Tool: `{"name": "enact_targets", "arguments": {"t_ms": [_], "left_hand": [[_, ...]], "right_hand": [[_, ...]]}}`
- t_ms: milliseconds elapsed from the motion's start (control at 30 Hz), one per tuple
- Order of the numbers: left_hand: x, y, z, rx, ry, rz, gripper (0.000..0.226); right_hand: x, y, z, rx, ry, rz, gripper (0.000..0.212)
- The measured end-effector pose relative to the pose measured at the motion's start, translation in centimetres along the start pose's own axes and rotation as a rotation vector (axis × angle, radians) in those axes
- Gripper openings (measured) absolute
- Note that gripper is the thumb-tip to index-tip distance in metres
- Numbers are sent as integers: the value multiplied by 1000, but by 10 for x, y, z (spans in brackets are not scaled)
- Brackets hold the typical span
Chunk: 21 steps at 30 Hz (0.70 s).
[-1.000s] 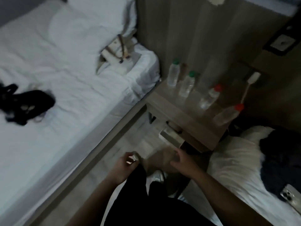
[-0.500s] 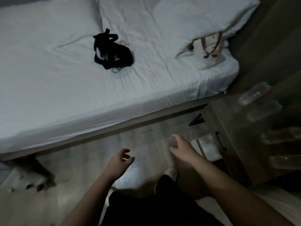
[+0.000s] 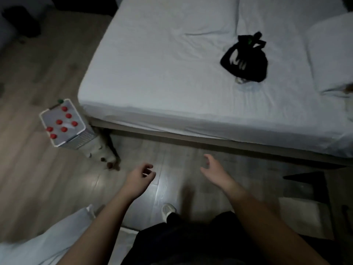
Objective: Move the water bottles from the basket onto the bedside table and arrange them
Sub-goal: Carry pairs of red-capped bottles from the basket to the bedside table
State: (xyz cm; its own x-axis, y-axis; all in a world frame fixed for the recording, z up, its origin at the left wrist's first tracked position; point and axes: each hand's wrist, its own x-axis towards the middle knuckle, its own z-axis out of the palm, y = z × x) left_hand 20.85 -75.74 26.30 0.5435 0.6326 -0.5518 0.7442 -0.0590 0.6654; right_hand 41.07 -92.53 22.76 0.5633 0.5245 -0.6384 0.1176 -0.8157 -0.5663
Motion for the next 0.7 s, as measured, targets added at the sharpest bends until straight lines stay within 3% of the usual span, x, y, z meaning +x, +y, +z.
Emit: {"name": "enact_targets", "arguments": {"t_ms": [367, 700], "left_hand": [[-1, -85, -91, -198, 262, -103, 15], [91, -111, -173, -268, 329, -172, 16]], "right_hand": [[55, -146, 76, -262, -158, -190, 57], [160, -236, 110, -310, -293, -129, 57]]}}
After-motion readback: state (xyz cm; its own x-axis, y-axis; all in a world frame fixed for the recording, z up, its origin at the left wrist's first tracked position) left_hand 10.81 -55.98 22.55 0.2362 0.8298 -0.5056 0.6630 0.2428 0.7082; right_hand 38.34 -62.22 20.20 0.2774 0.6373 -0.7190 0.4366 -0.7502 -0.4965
